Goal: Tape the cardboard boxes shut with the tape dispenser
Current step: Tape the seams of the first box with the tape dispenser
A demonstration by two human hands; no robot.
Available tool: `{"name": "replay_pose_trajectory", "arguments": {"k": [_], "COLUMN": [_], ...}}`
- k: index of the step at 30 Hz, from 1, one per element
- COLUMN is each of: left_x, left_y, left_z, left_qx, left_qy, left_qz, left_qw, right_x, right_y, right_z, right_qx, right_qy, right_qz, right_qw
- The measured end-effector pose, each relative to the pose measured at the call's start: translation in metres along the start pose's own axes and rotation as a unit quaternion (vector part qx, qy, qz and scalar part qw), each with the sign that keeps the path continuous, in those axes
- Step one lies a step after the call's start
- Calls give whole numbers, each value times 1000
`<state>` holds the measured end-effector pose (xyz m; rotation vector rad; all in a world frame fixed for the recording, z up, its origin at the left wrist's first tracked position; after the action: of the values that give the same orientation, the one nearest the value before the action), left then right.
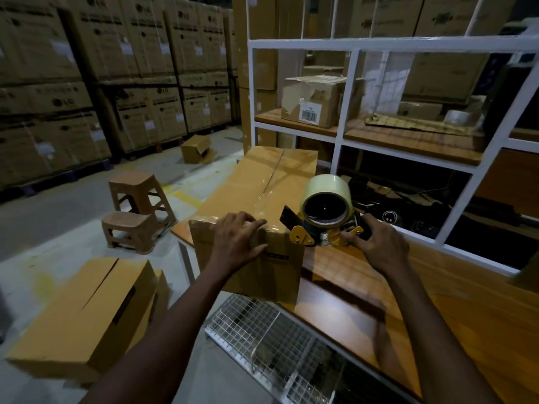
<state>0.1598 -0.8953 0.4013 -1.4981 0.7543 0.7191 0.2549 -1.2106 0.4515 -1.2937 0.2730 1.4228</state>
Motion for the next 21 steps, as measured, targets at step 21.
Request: {"name": "replay_pose_trajectory", "arguments": {"k": [21], "left_x": [11], "left_y": [-14], "left_z": [-74], "left_qx": [-21], "left_qy": [-30], "left_qz": [83], "left_qw": [996], "right_x": [9], "right_y": [28], "right_z": [-43], "right_qx": [34], "right_qy": [-80], "right_qz": [21], "right_qw": [996]}}
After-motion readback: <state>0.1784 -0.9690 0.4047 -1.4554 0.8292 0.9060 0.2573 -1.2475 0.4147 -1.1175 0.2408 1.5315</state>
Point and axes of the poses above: each hand's wrist, its own y-axis away from the middle knuckle, its own x-axis out of the palm, z = x × y, the point moved 1 cm from there along -y, towards the middle knuckle, and after that the axes turned 3 degrees about y, right-handed, at the moved point
